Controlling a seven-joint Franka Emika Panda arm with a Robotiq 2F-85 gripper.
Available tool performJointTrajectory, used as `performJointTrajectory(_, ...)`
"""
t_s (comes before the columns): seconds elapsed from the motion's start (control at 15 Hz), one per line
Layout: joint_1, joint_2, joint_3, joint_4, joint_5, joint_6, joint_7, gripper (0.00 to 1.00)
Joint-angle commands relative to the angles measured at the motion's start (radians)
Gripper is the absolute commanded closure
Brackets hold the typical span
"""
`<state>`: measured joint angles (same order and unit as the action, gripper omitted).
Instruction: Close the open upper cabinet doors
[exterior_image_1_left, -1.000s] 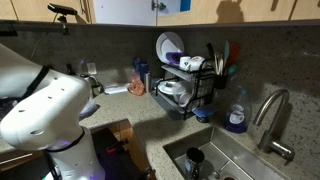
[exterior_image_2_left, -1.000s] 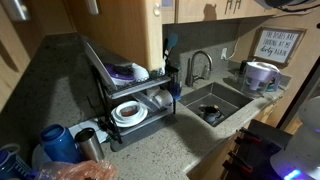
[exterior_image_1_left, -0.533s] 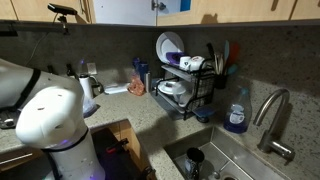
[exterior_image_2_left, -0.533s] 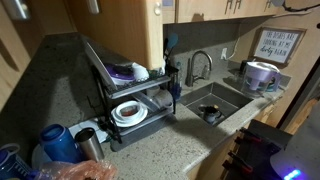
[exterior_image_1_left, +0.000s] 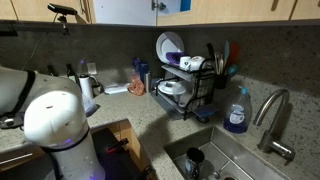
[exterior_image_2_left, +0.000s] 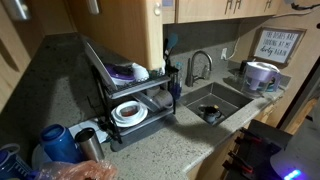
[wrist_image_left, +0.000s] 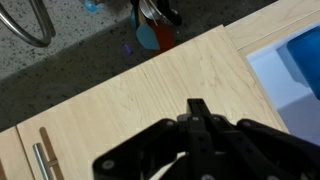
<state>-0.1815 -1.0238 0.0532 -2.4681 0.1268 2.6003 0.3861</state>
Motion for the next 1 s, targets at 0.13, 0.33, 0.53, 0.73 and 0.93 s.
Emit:
performJointTrajectory(0.13,-0.005,0.001,0.002,-0.001,0.008,-0.002,-0.013,0.99)
performJointTrajectory(0.33,-0.005,0.001,0.002,-0.002,0.008,-0.002,-0.013,1.00)
performJointTrajectory(0.53,0.013,-0.066,0.009,-0.009,0.019,-0.033,-0.007,1.00)
performJointTrajectory(0.73,0.030,-0.147,0.025,-0.016,0.025,-0.067,0.002,1.00)
performJointTrajectory(0.93,0.055,-0.231,0.043,-0.020,0.038,-0.135,0.011,1.00)
